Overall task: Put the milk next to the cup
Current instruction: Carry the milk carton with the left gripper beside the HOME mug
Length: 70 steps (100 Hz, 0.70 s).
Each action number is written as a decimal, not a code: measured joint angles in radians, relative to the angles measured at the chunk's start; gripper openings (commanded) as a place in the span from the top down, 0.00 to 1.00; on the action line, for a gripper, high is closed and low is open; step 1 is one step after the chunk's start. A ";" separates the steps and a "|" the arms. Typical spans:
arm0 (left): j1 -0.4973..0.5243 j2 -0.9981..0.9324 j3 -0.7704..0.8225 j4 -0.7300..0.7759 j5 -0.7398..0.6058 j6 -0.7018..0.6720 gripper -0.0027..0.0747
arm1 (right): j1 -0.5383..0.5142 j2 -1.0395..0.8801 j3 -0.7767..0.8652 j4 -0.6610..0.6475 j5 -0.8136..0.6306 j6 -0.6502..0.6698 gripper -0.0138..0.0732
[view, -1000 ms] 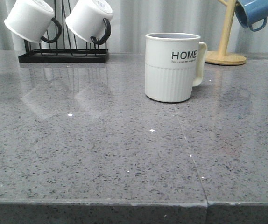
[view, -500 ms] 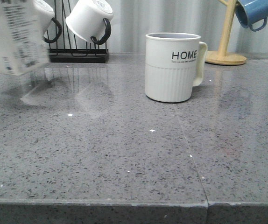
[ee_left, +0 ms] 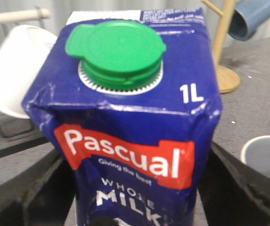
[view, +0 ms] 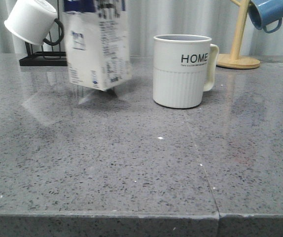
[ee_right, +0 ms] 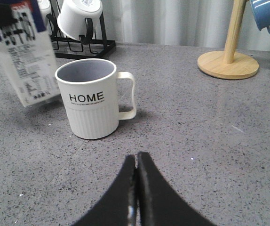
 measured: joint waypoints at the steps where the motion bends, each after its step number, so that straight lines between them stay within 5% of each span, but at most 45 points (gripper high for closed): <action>1: -0.002 0.004 -0.002 0.000 0.000 0.000 0.48 | 0.000 0.000 0.000 0.000 0.000 0.000 0.92; 36: -0.047 0.101 -0.065 0.000 -0.016 0.000 0.46 | 0.000 0.000 0.000 0.000 0.000 0.000 0.92; 58: -0.049 0.105 -0.067 0.000 -0.020 0.000 0.08 | 0.000 0.000 0.000 0.000 0.002 0.000 0.92; 70: -0.049 0.107 -0.067 0.000 -0.020 0.000 0.07 | 0.000 0.000 0.000 0.000 0.002 0.000 0.92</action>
